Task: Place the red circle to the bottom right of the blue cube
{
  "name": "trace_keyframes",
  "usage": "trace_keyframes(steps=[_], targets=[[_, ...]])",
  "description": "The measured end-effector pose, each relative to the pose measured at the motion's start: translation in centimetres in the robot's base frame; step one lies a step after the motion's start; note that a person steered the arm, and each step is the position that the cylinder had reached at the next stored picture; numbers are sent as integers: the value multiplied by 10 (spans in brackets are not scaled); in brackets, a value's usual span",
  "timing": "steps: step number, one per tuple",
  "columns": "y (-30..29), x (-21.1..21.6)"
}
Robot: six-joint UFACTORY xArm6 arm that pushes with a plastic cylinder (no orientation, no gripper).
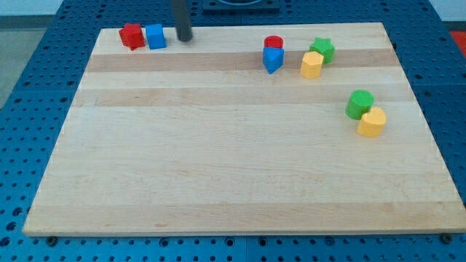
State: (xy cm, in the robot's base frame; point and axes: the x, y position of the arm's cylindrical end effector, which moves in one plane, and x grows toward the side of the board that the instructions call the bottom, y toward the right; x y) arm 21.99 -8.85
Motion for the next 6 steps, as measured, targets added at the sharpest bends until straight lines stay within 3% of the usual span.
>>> trace_keyframes(steps=[2,3,4,6], targets=[[194,10],[191,47],[149,53],[10,40]])
